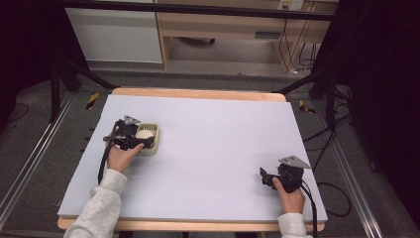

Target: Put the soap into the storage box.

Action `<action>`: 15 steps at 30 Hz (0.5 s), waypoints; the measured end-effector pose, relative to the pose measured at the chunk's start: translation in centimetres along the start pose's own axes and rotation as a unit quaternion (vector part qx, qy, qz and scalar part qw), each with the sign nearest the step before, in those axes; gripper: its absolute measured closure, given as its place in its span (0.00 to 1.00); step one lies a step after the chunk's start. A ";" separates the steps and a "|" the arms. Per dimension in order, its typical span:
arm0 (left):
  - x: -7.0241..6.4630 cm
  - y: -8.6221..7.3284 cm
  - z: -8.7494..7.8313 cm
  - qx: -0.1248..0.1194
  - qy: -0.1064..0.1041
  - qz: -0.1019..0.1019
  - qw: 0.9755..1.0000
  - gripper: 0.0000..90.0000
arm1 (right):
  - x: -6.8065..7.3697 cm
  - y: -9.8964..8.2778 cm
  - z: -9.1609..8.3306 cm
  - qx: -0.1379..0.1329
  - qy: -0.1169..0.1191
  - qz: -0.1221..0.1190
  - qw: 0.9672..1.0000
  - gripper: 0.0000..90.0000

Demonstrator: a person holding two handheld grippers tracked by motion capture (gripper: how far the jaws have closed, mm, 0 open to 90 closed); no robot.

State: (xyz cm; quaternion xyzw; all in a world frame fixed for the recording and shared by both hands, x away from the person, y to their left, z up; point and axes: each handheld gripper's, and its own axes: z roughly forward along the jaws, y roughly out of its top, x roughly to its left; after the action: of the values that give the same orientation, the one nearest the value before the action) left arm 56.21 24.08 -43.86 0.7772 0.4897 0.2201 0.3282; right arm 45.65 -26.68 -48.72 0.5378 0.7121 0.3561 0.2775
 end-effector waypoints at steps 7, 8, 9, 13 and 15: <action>0.0 -0.8 -1.6 -0.019 -0.016 -0.004 1.000 0.21 | 0.0 0.0 0.0 -0.001 -0.001 -0.001 1.000 0.05; 0.0 -0.8 -1.6 -0.019 -0.016 -0.004 1.000 0.21 | 0.0 0.0 0.0 -0.001 -0.001 -0.001 1.000 0.05; -0.1 -1.2 -1.9 -0.026 -0.021 -0.008 0.999 0.21 | 0.0 0.0 0.0 -0.001 -0.001 -0.001 1.000 0.05; 0.0 -2.0 -2.8 -0.035 -0.033 -0.011 0.999 0.20 | 0.0 0.0 0.0 -0.001 -0.001 -0.001 1.000 0.05; -0.1 -2.3 -3.2 -0.039 -0.033 -0.009 0.999 0.20 | 0.0 0.0 0.0 -0.001 -0.002 0.000 1.000 0.05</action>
State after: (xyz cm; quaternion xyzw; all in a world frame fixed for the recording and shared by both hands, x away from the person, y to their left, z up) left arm 52.66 25.61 -43.31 0.7660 0.4768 0.2105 0.3763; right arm 45.62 -26.67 -48.71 0.5383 0.7108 0.3563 0.2793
